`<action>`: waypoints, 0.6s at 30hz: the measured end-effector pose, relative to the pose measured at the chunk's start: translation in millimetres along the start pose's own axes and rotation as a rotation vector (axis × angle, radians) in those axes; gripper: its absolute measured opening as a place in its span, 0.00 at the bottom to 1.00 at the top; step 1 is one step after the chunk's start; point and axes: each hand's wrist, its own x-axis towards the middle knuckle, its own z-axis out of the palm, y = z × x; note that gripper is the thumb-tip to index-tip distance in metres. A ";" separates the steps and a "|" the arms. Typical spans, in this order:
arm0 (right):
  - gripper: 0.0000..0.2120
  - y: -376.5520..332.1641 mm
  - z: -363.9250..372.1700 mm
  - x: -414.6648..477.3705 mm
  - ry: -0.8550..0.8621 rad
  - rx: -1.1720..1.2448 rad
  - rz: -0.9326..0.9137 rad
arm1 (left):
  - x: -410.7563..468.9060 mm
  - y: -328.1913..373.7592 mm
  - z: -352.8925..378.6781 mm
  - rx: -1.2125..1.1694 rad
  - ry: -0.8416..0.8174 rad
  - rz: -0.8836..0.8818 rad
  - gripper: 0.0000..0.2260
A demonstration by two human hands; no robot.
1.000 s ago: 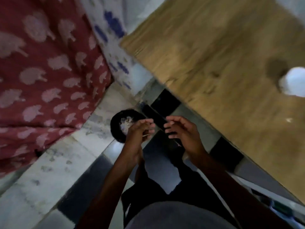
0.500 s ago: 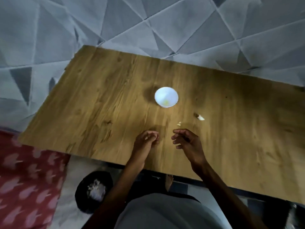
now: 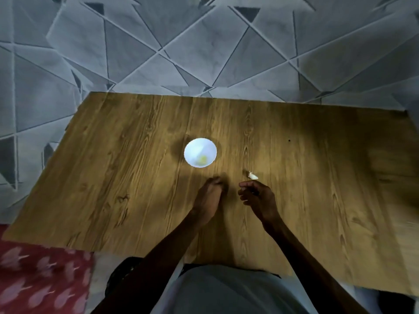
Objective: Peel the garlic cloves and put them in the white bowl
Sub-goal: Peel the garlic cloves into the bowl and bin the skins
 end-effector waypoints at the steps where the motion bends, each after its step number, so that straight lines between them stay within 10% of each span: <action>1: 0.07 0.2 -0.1 2.5 0.002 -0.009 -0.014 | 0.8 -0.6 -0.3 0.044 -0.026 -0.005 0.16; 10: 0.07 -3.8 12.2 28.1 -0.021 -0.077 -0.052 | 12.8 0.3 0.6 0.182 -0.113 -0.064 0.16; 18: 0.07 -15.0 18.6 43.5 -0.002 -0.121 -0.068 | 73.5 -35.2 -71.3 -0.137 0.294 -0.176 0.07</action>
